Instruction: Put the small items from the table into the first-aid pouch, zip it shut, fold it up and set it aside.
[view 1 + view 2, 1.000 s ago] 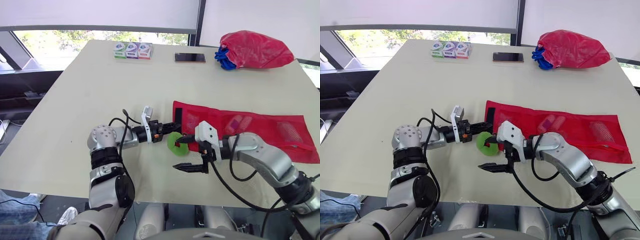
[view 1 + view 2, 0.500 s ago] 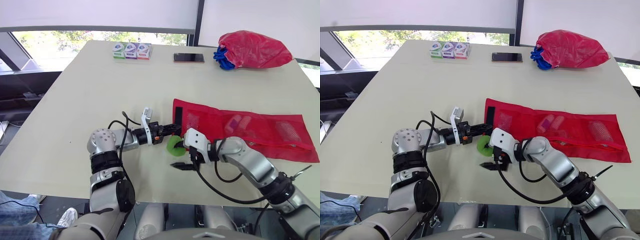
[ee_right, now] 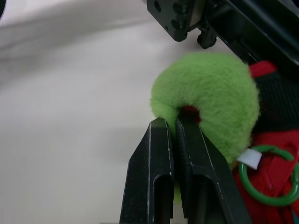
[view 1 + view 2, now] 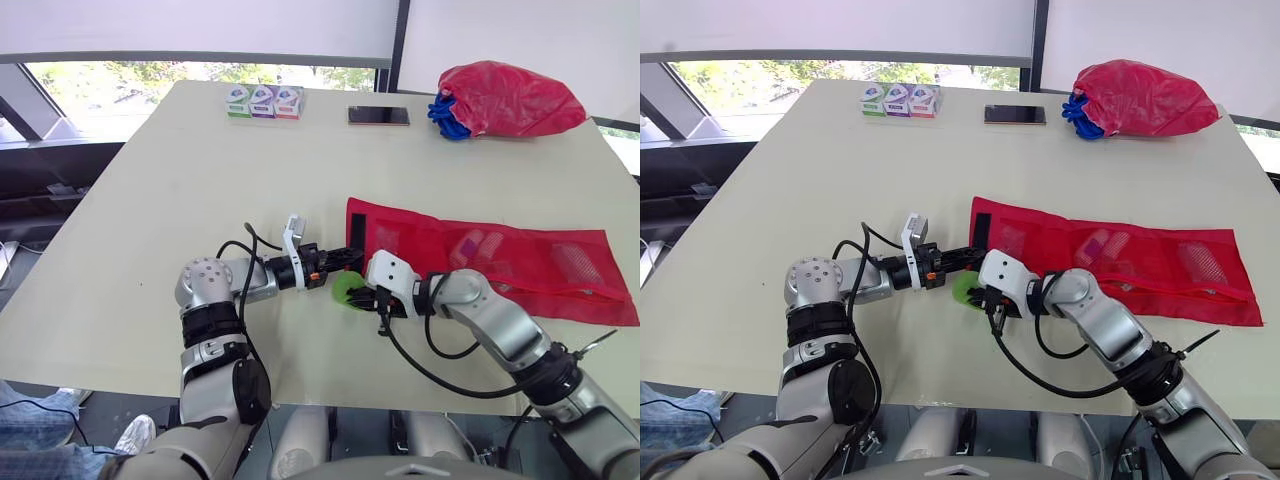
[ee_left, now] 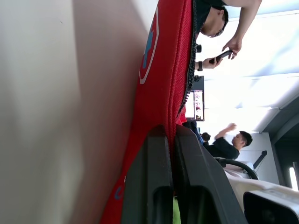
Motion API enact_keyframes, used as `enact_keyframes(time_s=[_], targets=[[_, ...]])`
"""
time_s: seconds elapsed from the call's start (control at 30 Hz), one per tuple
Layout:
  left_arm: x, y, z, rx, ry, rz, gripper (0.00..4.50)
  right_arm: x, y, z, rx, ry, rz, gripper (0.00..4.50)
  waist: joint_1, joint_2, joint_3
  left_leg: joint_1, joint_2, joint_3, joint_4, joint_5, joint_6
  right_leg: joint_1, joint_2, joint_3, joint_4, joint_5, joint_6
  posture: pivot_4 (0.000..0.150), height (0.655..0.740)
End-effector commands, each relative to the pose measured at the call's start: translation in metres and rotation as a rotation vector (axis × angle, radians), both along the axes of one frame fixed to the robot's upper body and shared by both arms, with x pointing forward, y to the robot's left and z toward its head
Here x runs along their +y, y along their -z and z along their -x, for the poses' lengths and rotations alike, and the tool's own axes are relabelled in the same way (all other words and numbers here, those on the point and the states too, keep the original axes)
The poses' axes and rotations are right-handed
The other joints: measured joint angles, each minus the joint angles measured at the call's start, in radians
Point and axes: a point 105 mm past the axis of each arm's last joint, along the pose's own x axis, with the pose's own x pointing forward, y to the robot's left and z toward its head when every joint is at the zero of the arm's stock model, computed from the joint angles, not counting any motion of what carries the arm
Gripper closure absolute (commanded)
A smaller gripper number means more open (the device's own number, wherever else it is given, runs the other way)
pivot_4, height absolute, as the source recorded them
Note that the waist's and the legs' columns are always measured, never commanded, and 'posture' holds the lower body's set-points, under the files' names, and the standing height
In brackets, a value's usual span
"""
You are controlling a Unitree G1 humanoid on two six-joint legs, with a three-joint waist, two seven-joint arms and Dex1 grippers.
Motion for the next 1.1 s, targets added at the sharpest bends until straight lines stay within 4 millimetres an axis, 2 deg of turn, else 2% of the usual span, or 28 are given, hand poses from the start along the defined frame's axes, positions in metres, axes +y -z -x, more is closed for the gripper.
enact_keyframes(time_s=[0.03,0.17,0.27,0.4,0.6,0.83,0.97,1.1], targets=[[0.006,-0.004,-0.003,-0.029,-0.014,-0.012,4.5,-0.003,-0.035,0.007,0.014,-0.016,-0.15,4.45,-0.003,0.0,0.0,0.0,0.0,0.0,0.0,0.0,0.0,0.0,0.0,0.0,0.0,0.0,0.0,0.15,0.74],[0.016,0.0,-0.003,-0.047,-0.034,-0.057,4.5,-0.02,-0.055,0.011,0.112,0.043,-0.341,4.45,-0.008,0.0,0.0,0.0,0.0,0.0,-0.001,0.0,0.0,0.0,0.0,-0.001,0.0,0.0,0.0,0.15,0.74],[0.029,0.006,-0.002,-0.072,-0.059,-0.117,4.5,-0.047,-0.06,0.006,0.196,0.181,-0.506,4.45,-0.015,0.0,0.0,0.0,0.001,0.0,-0.002,0.0,0.0,0.0,0.0,0.0,0.0,0.0,0.0,0.15,0.74],[0.042,0.01,-0.002,-0.097,-0.081,-0.157,4.5,-0.07,-0.072,0.0,0.279,0.351,-0.771,4.45,-0.031,0.001,0.0,0.002,0.002,0.003,-0.003,-0.001,0.001,0.0,0.0,0.002,0.0,0.001,-0.001,0.15,0.74],[0.053,0.018,0.001,-0.111,-0.087,-0.205,4.5,-0.09,-0.073,-0.002,0.416,0.514,-1.071,4.45,-0.031,0.002,-0.001,0.007,0.005,0.005,-0.009,-0.002,0.003,0.0,0.003,0.004,0.001,0.0,-0.004,0.15,0.74],[0.068,0.022,0.001,-0.122,-0.113,-0.247,4.5,-0.117,-0.077,0.0,0.484,0.637,-1.323,4.45,-0.04,0.002,-0.001,0.011,0.006,0.009,-0.012,-0.001,0.003,0.0,0.004,0.008,0.001,0.0,-0.004,0.15,0.74],[0.072,0.022,0.002,-0.132,-0.118,-0.259,4.5,-0.133,-0.078,0.0,0.485,0.688,-1.383,4.45,-0.048,0.002,-0.001,0.011,0.007,0.01,-0.013,-0.001,0.003,0.0,0.005,0.008,0.001,0.0,-0.004,0.15,0.74],[0.084,0.018,0.006,-0.147,-0.138,-0.292,4.5,-0.174,-0.075,0.0,0.404,0.816,-1.398,4.45,-0.052,0.002,-0.001,0.012,0.007,0.01,-0.014,-0.001,0.003,0.0,0.006,0.009,0.001,-0.001,-0.005,0.15,0.74]])
